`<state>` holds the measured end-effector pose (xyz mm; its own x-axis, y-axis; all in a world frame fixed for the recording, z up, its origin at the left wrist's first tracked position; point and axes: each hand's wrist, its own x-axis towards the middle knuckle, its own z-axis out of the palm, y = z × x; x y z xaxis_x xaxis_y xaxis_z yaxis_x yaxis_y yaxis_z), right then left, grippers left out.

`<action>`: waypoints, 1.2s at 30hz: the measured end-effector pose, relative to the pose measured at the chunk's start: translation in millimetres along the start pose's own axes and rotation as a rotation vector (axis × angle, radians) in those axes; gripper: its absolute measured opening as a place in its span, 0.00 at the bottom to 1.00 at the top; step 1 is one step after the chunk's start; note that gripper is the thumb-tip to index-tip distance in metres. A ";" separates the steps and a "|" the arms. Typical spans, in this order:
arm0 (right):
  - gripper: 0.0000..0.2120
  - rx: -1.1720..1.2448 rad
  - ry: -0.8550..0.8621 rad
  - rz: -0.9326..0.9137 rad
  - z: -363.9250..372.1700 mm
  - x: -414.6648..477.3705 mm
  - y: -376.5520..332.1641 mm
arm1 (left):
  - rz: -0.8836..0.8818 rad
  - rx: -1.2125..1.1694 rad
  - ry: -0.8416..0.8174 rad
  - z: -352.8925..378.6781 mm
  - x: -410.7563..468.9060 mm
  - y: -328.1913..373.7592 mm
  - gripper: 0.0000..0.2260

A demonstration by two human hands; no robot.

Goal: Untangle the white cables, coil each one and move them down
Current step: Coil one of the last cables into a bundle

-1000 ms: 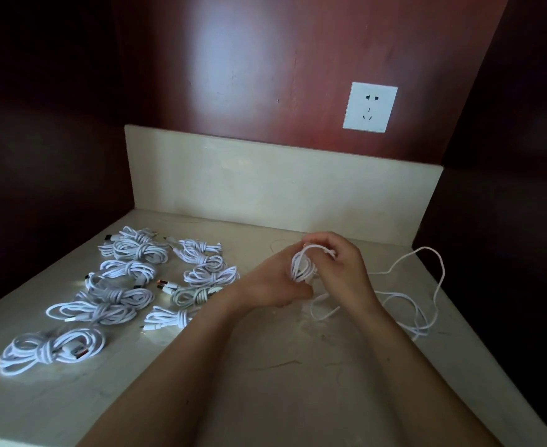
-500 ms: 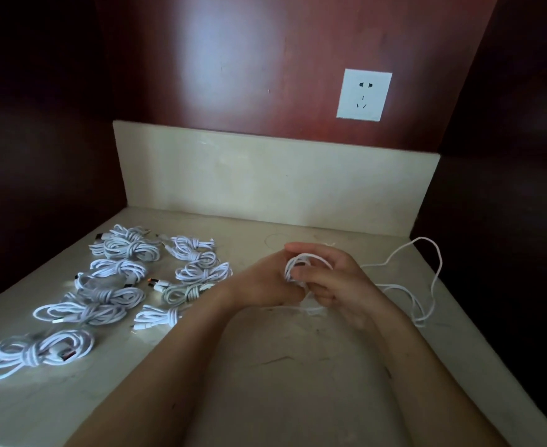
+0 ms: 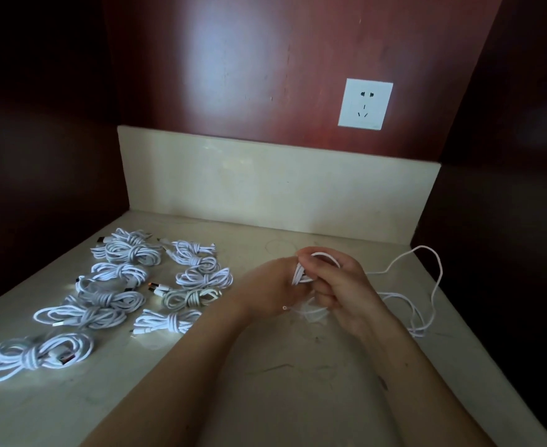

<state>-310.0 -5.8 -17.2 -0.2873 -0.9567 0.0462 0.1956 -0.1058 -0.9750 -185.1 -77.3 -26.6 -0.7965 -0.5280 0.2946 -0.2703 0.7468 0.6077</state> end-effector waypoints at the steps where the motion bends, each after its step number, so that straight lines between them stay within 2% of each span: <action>1: 0.04 0.022 0.035 -0.009 1.4 1.2 0.8 | -0.043 0.115 0.031 1.1 0.9 -0.8 0.12; 3: 0.04 0.083 0.069 -0.027 3.5 3.5 1.8 | -0.131 0.225 0.127 1.9 2.3 -4.4 0.12; 5: 0.06 0.140 0.060 -0.041 3.3 5.1 0.9 | -0.118 0.202 0.235 3.7 2.3 -6.7 0.13; 7: 0.08 0.191 0.023 -0.042 1.6 7.2 -0.7 | -0.064 0.154 0.316 3.7 2.5 -2.4 0.09; 9: 0.10 0.226 -0.010 -0.020 0.0 8.5 -2.4 | -0.091 0.049 0.378 2.0 1.8 4.9 0.11; 13: 0.10 0.253 -0.041 0.011 -0.3 7.1 -4.3 | -0.233 -0.254 0.396 0.4 0.2 15.6 0.18; 15: 0.10 0.261 -0.053 0.005 1.8 5.7 -3.8 | -0.224 -0.413 0.493 2.1 2.2 14.5 0.20; 17: 0.09 0.253 -0.063 -0.016 4.5 5.0 -1.9 | -0.222 -0.427 0.619 3.2 7.2 7.7 0.19; 19: 0.10 0.219 -0.060 -0.050 6.7 4.8 0.8 | -0.225 -0.417 0.665 1.8 10.6 -0.4 0.19; 22: 0.10 0.108 -0.023 -0.070 5.9 3.9 3.7 | -0.197 -0.451 0.595 -1.9 10.4 -13.0 0.20; 27: 0.04 -0.035 0.076 -0.023 -4.1 0.9 -0.9 | -0.215 -0.349 0.532 -10.3 7.2 -17.8 0.19; 31: 0.03 -0.156 0.147 -0.127 0.4 -2.2 -4.2 | -0.227 -0.351 0.453 -13.5 6.1 -15.7 0.23; 36: 0.04 -0.163 0.171 -0.212 1.9 -1.4 -2.5 | -0.219 -0.438 0.340 -13.3 5.1 -5.7 0.19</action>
<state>-308.3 -4.7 -14.4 -0.4619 -0.8571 0.2278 -0.0341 -0.2396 -0.9703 -180.4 -89.6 -18.8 -0.5100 -0.8048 0.3036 -0.1030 0.4075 0.9074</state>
